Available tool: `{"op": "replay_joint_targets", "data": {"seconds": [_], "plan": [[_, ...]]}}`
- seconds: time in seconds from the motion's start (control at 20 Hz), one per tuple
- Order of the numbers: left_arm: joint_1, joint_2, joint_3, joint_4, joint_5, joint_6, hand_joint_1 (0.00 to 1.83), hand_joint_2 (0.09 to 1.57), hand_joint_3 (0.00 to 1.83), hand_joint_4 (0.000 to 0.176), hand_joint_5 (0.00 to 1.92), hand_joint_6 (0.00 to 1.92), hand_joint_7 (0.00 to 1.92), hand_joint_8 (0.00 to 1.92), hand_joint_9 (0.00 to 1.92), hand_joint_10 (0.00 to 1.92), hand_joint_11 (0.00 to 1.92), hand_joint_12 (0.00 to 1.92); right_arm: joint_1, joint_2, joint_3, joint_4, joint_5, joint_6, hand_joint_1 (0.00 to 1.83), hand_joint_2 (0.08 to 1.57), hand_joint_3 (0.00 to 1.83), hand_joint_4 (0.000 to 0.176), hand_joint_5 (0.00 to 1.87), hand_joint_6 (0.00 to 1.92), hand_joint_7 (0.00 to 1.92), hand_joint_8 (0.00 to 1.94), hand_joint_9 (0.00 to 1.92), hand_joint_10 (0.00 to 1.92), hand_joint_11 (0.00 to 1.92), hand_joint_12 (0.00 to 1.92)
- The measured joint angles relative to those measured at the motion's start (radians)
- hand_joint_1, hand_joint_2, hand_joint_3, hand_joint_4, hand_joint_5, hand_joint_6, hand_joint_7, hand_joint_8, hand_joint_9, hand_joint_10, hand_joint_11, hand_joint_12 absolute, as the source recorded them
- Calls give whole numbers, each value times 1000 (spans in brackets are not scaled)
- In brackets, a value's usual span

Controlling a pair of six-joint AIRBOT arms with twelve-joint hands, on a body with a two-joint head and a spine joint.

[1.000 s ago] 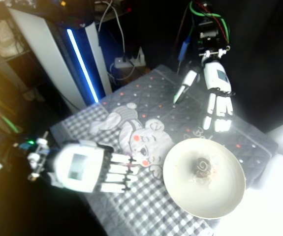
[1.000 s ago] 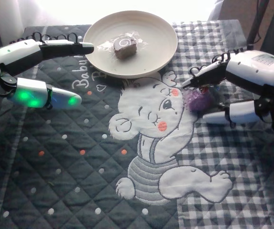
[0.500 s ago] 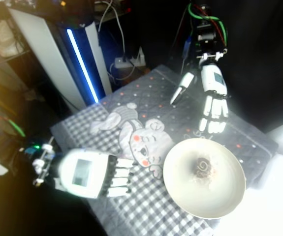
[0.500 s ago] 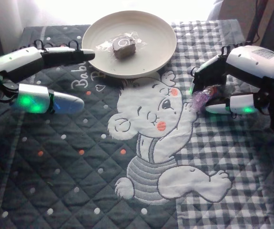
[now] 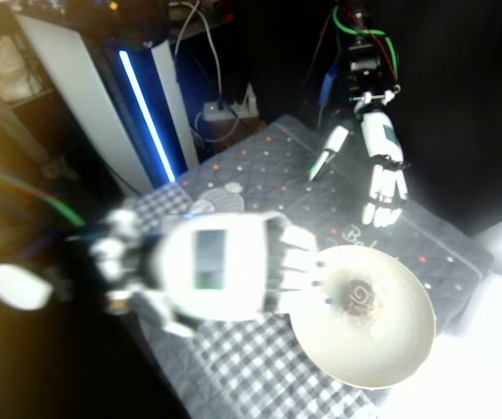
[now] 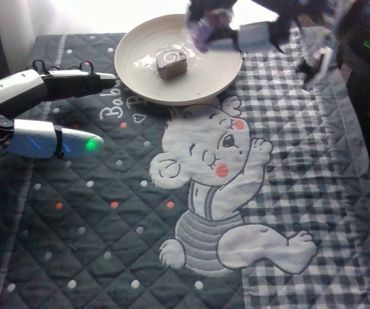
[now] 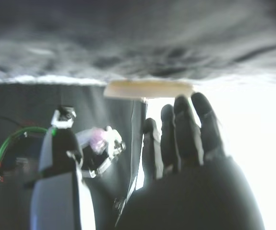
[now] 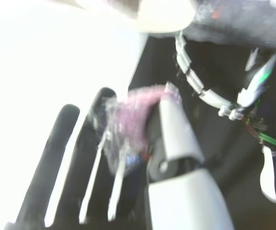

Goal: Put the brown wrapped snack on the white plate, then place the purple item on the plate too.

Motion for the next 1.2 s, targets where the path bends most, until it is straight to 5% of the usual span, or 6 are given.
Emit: {"op": "replay_joint_targets", "data": {"seconds": [0.1,0.2,0.25,0.3,0.65,1.2], "plan": [[0,-2,-1,1,-15,1,765,938,0,65,399,6,374,4,338,5,0,752,48,-49,63,2,-71,-24,1253,1052,0,0,1162,767,1103,684,1105,898,728,1580],[2,-2,-1,-1,-16,0,782,936,0,70,411,4,392,5,354,6,0,776,79,-106,134,21,-173,-64,1054,969,0,5,783,71,955,268,875,429,488,1209],[2,-5,0,0,-18,0,786,918,0,77,429,4,417,5,394,11,0,869,82,-126,155,16,-212,-64,767,866,0,142,352,13,496,53,544,138,225,1040],[2,-7,1,1,-20,0,796,909,0,80,434,2,425,2,417,9,0,955,81,-140,166,-2,-246,-66,660,832,0,169,121,2,259,10,350,32,72,966],[21,21,-29,-15,-92,-31,849,894,0,69,460,3,378,2,383,6,0,955,84,-120,126,-33,-278,-66,619,792,0,176,0,0,0,0,0,0,0,47],[333,238,-301,-275,-826,-39,697,991,16,23,343,1,371,1,406,17,0,1115,-163,329,-337,267,303,-127,742,771,0,176,14,3,101,9,31,7,0,0]]}}
